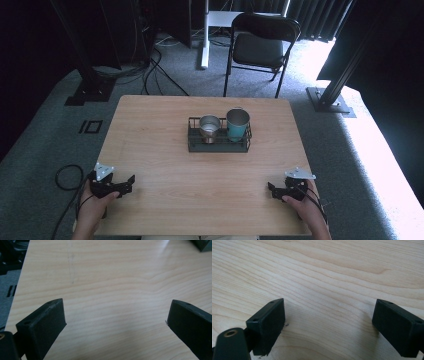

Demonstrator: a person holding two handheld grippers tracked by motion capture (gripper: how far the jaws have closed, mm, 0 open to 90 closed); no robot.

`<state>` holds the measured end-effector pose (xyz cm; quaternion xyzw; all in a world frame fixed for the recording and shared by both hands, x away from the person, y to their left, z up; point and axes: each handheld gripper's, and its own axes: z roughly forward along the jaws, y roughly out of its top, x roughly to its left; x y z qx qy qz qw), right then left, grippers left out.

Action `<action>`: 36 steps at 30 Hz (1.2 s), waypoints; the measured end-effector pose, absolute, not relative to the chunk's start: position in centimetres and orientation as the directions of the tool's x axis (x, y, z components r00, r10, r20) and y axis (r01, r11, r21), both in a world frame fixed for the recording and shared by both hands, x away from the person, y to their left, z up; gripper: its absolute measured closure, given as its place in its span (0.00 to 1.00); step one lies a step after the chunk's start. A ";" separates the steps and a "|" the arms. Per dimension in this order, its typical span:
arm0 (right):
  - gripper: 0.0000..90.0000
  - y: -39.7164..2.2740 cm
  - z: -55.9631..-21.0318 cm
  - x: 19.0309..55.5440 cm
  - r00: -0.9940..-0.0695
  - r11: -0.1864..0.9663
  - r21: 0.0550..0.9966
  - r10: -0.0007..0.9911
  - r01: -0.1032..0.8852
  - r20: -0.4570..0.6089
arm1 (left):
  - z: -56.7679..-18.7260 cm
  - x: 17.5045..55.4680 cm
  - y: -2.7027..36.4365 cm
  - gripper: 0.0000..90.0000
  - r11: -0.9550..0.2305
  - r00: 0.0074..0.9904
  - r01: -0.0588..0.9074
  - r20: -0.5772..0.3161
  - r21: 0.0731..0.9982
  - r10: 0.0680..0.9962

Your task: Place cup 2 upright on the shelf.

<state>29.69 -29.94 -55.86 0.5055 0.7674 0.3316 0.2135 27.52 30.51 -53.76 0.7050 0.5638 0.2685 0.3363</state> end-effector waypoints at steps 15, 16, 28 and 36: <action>0.12 -29.9 -55.9 29.7 -0.398 0.269 0.725 0.917 0.634 0.007 | -55.4 26.8 31.4 0.03 -0.132 0.159 0.668 0.033 0.733 0.987; 0.12 -29.9 -55.9 29.7 -0.398 0.269 0.725 0.917 0.634 0.007 | -55.5 26.8 31.5 0.03 -0.131 0.154 0.673 0.035 0.728 0.987; 0.12 -29.9 -55.9 29.7 -0.398 0.269 0.725 0.917 0.634 0.007 | -55.7 27.1 31.9 0.03 -0.078 0.105 0.718 0.003 0.691 0.994; 0.12 -29.9 -55.9 29.7 -0.398 0.269 0.725 0.917 0.634 0.007 | -55.7 27.2 31.8 0.03 -0.048 0.065 0.720 0.002 0.692 0.998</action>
